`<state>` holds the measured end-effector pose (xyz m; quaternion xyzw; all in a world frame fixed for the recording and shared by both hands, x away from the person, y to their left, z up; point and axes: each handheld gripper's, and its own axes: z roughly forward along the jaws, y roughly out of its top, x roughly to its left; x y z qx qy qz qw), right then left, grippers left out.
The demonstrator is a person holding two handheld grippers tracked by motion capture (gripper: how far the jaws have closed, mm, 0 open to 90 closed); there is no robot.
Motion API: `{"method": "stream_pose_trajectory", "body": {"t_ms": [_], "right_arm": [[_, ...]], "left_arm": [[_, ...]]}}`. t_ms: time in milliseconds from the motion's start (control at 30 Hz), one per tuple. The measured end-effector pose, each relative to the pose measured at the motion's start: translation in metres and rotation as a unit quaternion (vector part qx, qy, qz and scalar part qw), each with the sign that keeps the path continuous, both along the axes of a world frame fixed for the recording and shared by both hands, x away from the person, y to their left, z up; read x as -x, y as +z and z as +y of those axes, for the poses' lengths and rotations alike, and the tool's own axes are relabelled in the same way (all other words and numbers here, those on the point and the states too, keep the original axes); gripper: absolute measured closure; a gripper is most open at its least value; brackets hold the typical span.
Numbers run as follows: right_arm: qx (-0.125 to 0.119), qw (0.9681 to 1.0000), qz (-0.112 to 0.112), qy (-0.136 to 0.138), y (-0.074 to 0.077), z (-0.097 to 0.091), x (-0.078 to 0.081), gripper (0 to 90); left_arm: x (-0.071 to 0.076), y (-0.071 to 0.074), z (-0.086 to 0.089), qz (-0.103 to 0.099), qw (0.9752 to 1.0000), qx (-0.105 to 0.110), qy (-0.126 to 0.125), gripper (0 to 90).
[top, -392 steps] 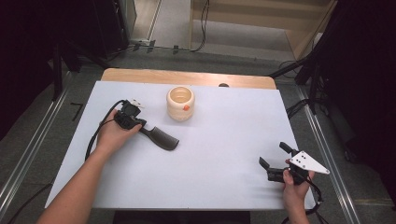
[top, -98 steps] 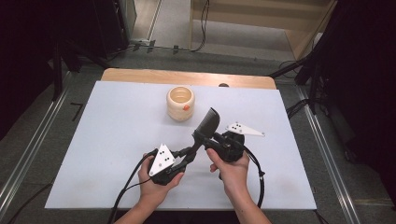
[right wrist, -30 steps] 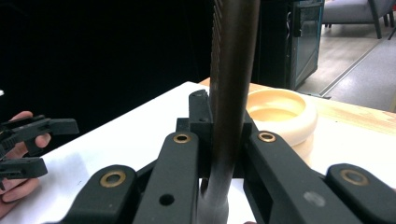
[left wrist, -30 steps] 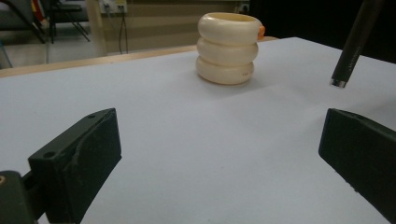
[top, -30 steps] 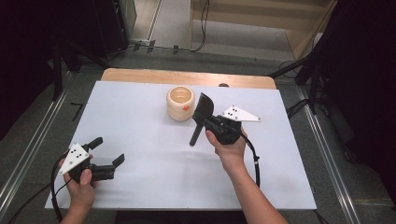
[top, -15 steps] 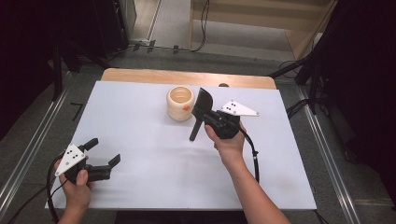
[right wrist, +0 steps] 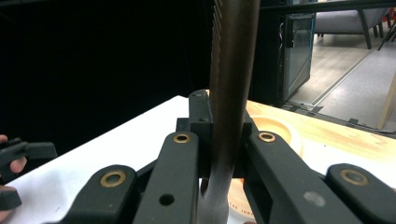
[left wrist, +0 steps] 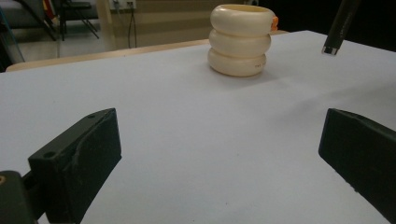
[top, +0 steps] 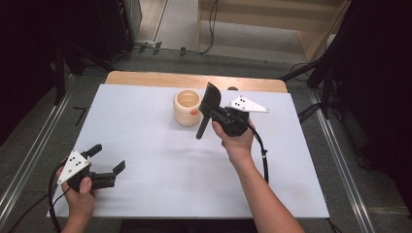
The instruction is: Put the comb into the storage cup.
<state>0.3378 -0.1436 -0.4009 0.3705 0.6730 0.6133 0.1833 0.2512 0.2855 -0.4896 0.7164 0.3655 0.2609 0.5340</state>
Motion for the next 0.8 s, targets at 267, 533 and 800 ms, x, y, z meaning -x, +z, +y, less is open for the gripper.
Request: {"method": "stream_pose_trajectory", "body": {"t_ms": [267,533,800], "right_arm": [[-0.008,0.9999,-0.005,-0.004,0.009,-0.003,-0.008,83.3],[-0.008,0.9999,-0.012,-0.002,0.018,0.001,-0.017,83.3],[-0.007,0.9998,-0.019,-0.002,0.027,0.004,-0.026,83.3]], "left_arm": [[0.0,0.0,0.001,0.0,1.0,0.003,0.001,0.0],[0.0,0.0,0.001,0.0,1.0,0.004,0.001,0.0],[0.0,0.0,0.0,-0.002,1.0,0.002,-0.003,0.0]]}}
